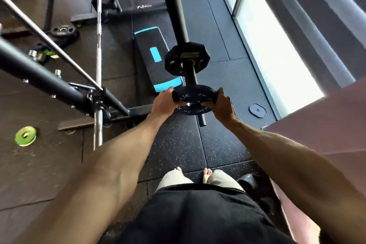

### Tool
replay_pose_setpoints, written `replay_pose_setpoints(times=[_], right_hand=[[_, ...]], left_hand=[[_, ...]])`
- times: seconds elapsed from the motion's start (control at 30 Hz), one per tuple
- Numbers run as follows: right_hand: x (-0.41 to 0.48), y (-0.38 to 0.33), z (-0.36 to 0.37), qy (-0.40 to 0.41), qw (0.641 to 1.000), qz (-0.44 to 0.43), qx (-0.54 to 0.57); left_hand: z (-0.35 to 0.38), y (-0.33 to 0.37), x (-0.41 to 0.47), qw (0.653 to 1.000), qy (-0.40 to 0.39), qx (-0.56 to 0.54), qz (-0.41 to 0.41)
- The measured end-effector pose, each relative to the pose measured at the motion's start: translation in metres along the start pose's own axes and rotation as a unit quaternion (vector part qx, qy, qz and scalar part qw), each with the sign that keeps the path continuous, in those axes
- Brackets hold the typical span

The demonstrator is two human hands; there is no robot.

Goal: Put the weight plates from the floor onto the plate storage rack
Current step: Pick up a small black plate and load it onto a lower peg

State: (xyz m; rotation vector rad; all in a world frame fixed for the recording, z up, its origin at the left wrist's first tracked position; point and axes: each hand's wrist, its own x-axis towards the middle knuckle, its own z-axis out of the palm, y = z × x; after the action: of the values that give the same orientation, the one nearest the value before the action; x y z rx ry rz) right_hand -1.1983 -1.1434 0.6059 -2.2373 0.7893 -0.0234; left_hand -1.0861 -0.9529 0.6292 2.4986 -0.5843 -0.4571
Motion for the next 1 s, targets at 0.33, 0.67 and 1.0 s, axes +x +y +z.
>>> replay_pose_setpoints(times=[0.33,0.67,1.0], right_hand=[[0.048,0.002,0.001,-0.01,0.997,-0.073,0.007],[0.109,-0.015,0.0,0.005,0.995,-0.081,-0.051],[0.106,-0.005,0.007,-0.042,0.998,-0.008,-0.05]], left_hand=[[0.004,0.01,0.023,0.998,0.058,0.039,0.008],[-0.006,0.015,0.076,0.988,0.124,0.092,-0.009],[0.0,0.009,0.073,0.991,0.097,0.042,-0.087]])
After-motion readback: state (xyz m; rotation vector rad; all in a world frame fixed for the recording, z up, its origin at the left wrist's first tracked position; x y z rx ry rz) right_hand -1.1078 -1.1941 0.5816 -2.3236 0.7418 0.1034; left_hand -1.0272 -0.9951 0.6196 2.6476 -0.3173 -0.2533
